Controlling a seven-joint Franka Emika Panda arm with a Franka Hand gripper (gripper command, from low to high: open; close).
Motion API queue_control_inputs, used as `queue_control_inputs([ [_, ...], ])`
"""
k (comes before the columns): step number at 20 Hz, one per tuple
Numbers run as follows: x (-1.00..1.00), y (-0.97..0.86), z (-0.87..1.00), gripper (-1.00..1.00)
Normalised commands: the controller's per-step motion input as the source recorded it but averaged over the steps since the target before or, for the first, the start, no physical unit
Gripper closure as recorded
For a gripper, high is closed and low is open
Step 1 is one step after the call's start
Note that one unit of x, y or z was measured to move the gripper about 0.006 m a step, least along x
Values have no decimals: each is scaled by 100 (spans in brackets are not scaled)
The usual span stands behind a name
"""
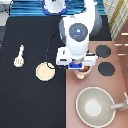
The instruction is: Take the lid off the pot, put the pot on the plate, and use the tool to push the pot to the front of the table.
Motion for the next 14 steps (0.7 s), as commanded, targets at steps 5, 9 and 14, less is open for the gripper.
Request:
queue_control_inputs([
  [5, -45, -58, 74, 100],
  [9, -24, -74, 65, 100],
  [14, -8, -90, 42, 100],
])
